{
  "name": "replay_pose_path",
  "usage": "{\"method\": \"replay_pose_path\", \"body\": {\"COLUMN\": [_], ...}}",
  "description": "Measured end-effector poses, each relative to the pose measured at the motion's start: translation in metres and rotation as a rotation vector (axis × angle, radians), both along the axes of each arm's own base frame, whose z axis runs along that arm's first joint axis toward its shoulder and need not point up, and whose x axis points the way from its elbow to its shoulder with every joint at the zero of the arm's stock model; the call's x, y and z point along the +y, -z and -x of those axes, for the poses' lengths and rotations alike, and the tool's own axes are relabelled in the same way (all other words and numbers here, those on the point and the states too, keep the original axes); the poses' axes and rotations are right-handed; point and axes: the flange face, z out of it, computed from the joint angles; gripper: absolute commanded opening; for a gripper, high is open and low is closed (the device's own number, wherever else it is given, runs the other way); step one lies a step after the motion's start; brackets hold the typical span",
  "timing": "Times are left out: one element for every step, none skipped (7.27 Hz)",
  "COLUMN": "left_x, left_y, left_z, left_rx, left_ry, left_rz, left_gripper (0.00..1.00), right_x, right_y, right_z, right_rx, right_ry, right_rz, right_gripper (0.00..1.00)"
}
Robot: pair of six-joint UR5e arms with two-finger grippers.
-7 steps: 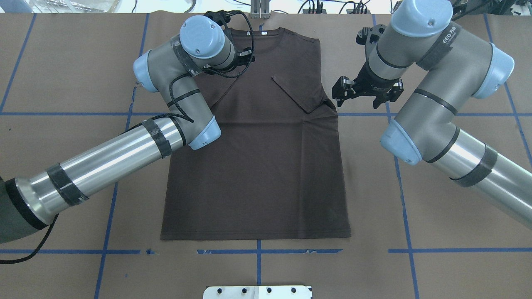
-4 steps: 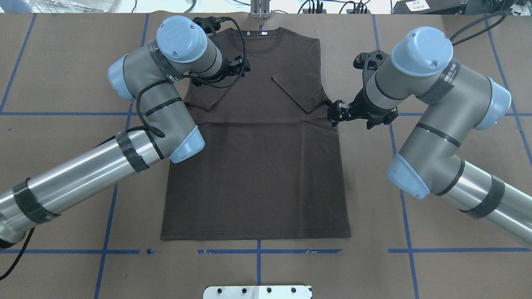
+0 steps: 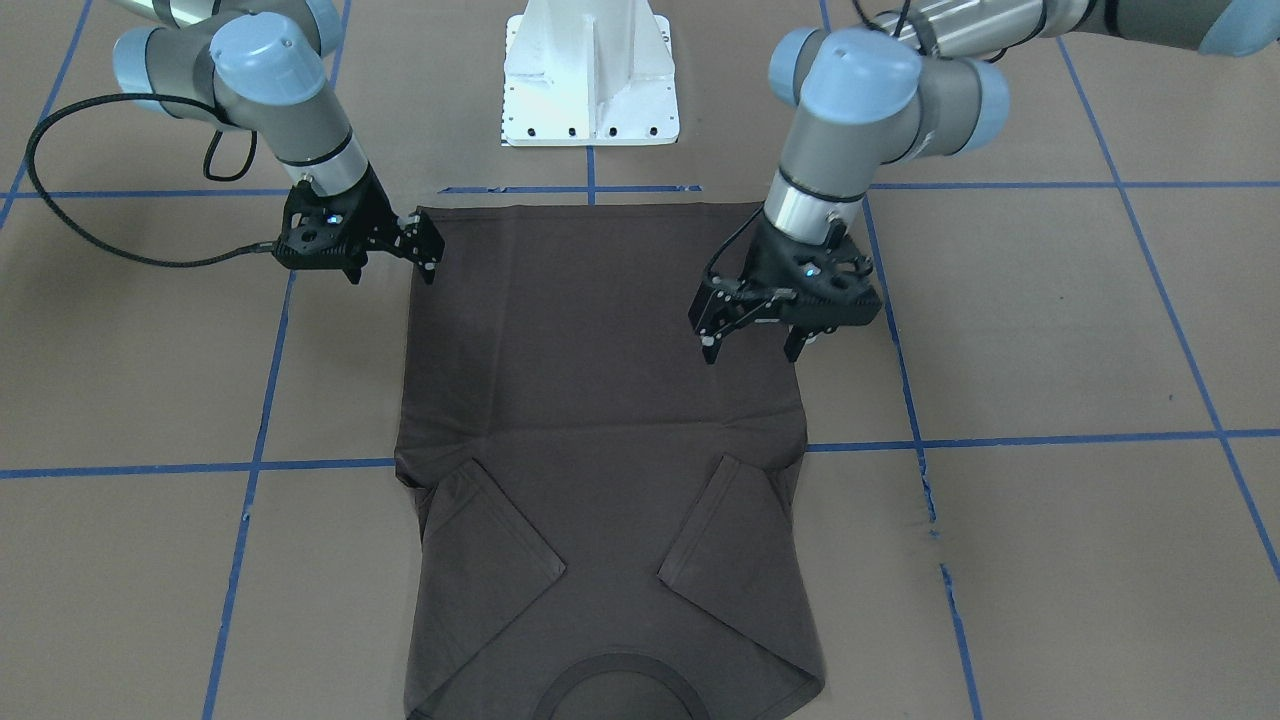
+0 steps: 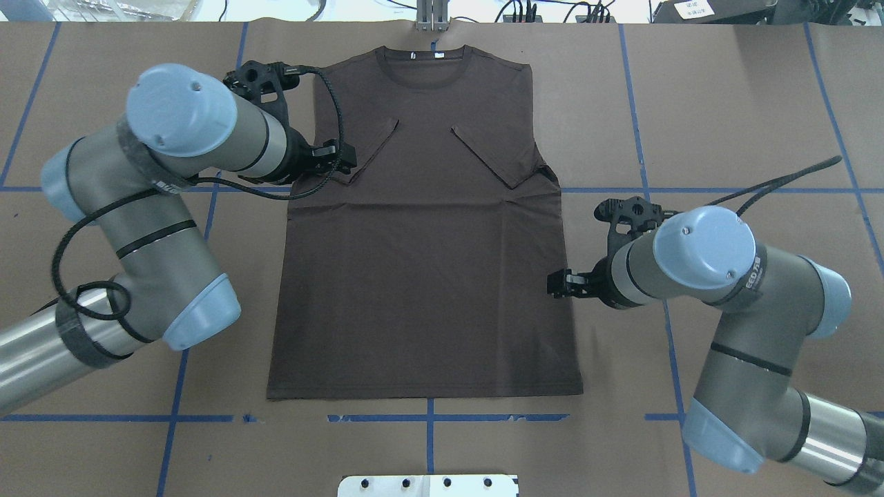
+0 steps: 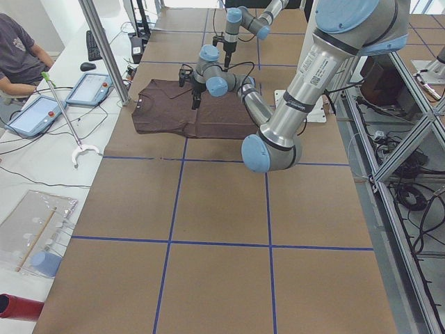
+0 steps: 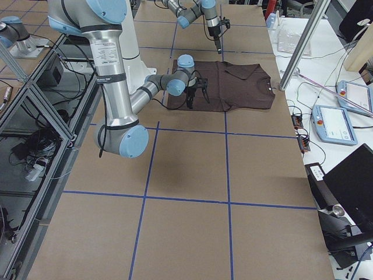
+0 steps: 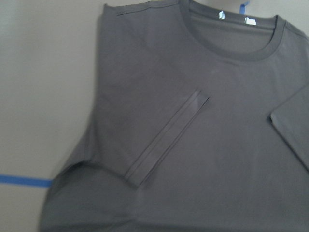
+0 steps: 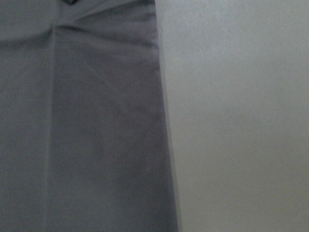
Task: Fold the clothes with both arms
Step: 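Move the right gripper to the hem corner nearest the robot while the left gripper withdraws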
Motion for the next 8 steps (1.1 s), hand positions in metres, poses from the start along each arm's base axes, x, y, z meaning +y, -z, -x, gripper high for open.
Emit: {"method": "replay_pose_path", "body": {"left_x": [0.010, 0.014, 0.016, 0.017, 0.017, 0.017, 0.017, 0.017], "left_y": [-0.001, -0.001, 0.000, 0.002, 0.003, 0.004, 0.004, 0.003], "left_z": [0.011, 0.015, 0.016, 0.017, 0.017, 0.017, 0.017, 0.017], "left_rx": [0.001, -0.002, -0.001, 0.002, 0.003, 0.004, 0.004, 0.003], "left_ry": [-0.001, -0.002, -0.003, -0.003, -0.003, -0.003, -0.003, -0.003], "left_rz": [-0.004, -0.004, -0.005, -0.007, -0.009, -0.010, -0.010, -0.009], "left_gripper": [1.00, 1.00, 1.00, 1.00, 1.00, 1.00, 1.00, 1.00], "right_x": [0.025, 0.045, 0.061, 0.070, 0.075, 0.076, 0.077, 0.078], "right_y": [-0.001, -0.002, -0.004, -0.007, -0.013, -0.018, -0.020, -0.020], "right_z": [0.008, 0.020, 0.030, 0.037, 0.042, 0.045, 0.047, 0.047], "right_rx": [-0.001, 0.005, 0.012, 0.022, 0.035, 0.047, 0.052, 0.052], "right_ry": [0.001, 0.003, 0.012, 0.022, 0.030, 0.036, 0.040, 0.044], "right_rz": [0.014, 0.016, 0.015, 0.017, 0.022, 0.028, 0.033, 0.036], "right_gripper": [0.99, 0.99, 0.98, 0.97, 0.90, 0.88, 0.82, 0.69]}}
